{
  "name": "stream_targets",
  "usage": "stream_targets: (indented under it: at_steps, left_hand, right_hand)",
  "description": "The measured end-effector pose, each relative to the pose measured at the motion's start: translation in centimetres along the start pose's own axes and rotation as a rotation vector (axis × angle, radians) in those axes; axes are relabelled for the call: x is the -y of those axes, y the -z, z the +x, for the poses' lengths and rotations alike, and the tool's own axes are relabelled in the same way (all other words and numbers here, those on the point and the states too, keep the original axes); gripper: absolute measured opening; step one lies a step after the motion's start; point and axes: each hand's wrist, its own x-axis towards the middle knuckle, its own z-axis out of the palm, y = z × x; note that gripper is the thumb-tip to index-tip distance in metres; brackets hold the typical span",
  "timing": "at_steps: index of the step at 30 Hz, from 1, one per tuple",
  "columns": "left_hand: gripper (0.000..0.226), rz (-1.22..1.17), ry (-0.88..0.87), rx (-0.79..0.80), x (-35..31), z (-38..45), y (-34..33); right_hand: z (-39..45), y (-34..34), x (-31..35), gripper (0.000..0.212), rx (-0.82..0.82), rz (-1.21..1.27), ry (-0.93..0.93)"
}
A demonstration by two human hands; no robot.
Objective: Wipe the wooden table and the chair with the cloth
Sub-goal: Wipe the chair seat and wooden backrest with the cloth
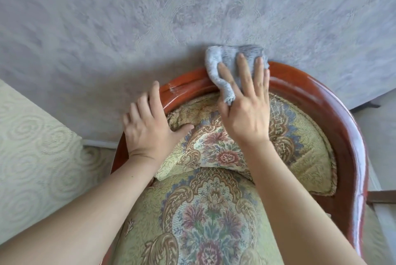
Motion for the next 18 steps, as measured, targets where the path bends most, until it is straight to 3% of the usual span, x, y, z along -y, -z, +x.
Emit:
stream_targets:
  at_steps: [6,11,13,15,16,18]
  left_hand:
    - [0.129,-0.014,-0.012,0.024,-0.2,-0.1,0.5]
    - [0.128,0.034,-0.028,0.006,-0.3,0.0,0.7]
    - [0.129,0.053,-0.025,0.009,-0.2,-0.1,0.7]
    - [0.121,0.065,-0.012,0.001,-0.2,-0.1,0.7]
    - [0.108,0.061,-0.006,-0.010,-0.3,-0.1,0.7]
    - [0.060,0.019,-0.028,-0.084,-0.4,-0.1,0.5]
  right_hand:
    - [-2.7,3.4,-7.5,0.052,-0.061,-0.040,-0.383]
    - [-1.2,3.9,-3.7,0.052,-0.241,0.328,-0.718]
    - [-0.5,3.4,0.4,0.051,-0.253,0.424,-0.546]
    - [-0.7,1.9,4.3,0.053,-0.153,0.415,-0.225]
    - [-0.8,0.9,6.0,0.054,-0.082,0.400,-0.075]
    - [-1.0,-1.0,8.6,0.053,0.056,0.387,0.091]
